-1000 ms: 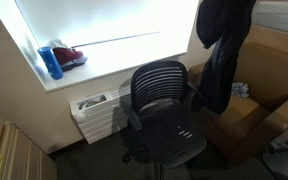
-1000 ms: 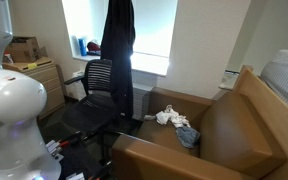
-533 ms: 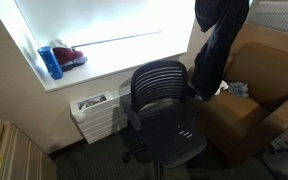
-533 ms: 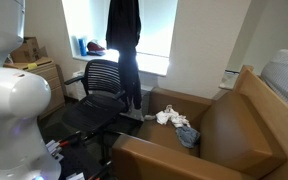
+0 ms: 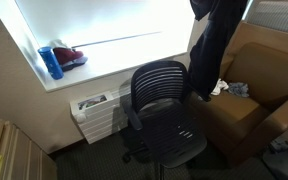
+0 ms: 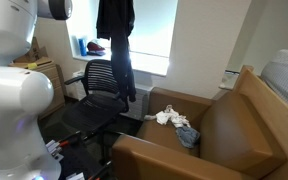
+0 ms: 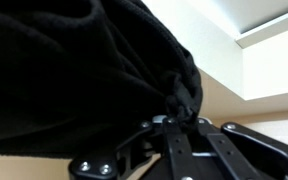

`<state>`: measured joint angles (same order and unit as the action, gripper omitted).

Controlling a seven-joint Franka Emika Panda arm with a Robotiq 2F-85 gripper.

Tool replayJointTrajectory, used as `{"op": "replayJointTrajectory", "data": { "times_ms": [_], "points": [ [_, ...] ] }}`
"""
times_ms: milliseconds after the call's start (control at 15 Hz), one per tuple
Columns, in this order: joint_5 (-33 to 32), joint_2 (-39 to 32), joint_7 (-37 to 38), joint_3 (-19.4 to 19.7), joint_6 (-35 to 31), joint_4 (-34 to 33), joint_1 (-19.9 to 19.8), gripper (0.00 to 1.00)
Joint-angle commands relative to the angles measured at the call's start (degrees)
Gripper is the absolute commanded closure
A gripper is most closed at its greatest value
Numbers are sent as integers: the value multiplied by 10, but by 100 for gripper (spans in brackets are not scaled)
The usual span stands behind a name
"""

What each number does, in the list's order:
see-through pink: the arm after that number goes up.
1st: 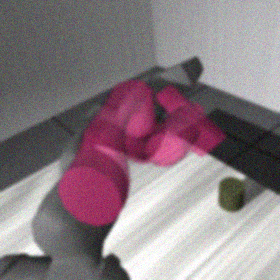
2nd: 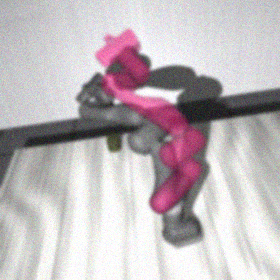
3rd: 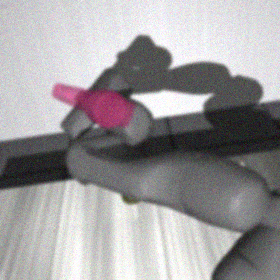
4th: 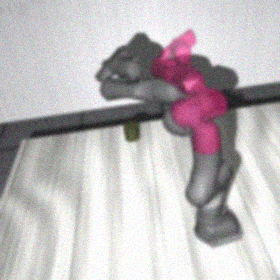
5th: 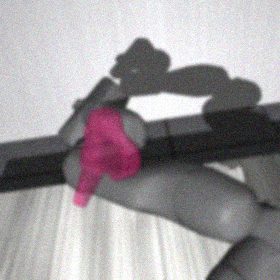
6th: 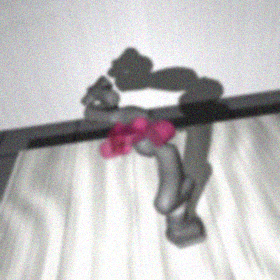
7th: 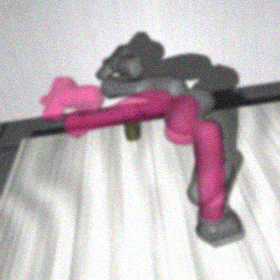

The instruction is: Take the black jumper off the sofa and put it on the back of the black chair

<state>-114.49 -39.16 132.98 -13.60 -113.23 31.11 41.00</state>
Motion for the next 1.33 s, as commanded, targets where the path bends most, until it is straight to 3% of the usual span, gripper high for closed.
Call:
{"op": "replayJointTrajectory", "data": {
  "times_ms": [0,67,133,267,333,400,467,533,800,1067,1133,1200,1267],
  "points": [
    [9,-7,2,16,0,-8,9,91],
    [18,-12,2,25,1,-14,15,91],
    [52,-38,-13,66,-12,-62,36,91],
    [53,-41,-13,68,-12,-66,38,91],
    [50,-45,-14,73,-5,-65,36,98],
    [72,-46,-20,69,-6,-66,32,98],
    [86,-18,-15,29,3,-5,7,98],
    [130,-24,-34,14,-6,4,-9,98],
    [238,-78,-29,-32,-40,11,-54,98],
    [330,-122,-101,-80,-17,9,-63,98],
    [403,-140,-140,-29,-22,-21,-36,98],
    [387,-134,-156,-92,-13,3,-59,98],
    [470,-141,-210,-30,-11,-25,-28,98]
  ]
}}
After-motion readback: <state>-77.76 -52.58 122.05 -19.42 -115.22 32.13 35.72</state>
